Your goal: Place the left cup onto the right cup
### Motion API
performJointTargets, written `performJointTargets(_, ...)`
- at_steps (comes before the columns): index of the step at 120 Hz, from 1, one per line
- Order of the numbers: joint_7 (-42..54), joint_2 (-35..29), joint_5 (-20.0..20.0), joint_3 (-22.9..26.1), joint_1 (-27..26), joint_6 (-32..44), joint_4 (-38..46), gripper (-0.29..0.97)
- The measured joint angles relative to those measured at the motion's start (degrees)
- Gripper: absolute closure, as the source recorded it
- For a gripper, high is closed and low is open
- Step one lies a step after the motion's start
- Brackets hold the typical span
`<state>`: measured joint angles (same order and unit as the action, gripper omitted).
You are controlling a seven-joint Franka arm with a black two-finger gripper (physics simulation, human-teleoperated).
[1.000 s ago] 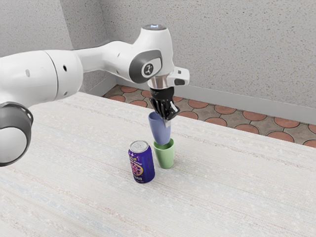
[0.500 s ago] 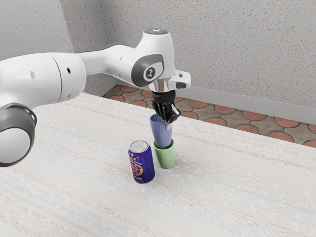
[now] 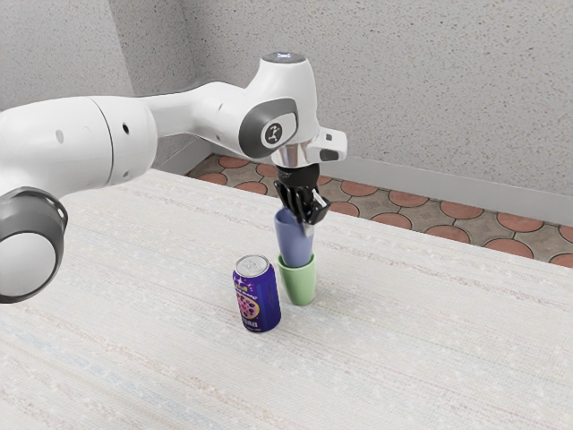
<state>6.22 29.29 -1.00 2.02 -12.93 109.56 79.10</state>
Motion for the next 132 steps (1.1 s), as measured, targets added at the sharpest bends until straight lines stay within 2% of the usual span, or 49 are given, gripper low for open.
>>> performJointTargets(28,0.2,-0.1,0.2,0.0,-0.2,0.4,0.0,0.43)
performJointTargets(48,0.3,-0.8,0.3,0.0,-0.2,0.4,-0.1,0.34)
performJointTargets(79,0.4,-8.0,0.9,0.0,0.8,-1.3,2.2,0.12)
performJointTargets(108,-0.2,-17.8,3.9,0.0,11.0,-8.6,5.5,0.06)
performJointTargets(132,-0.8,-24.9,4.4,-0.1,19.5,-16.2,6.0,0.04)
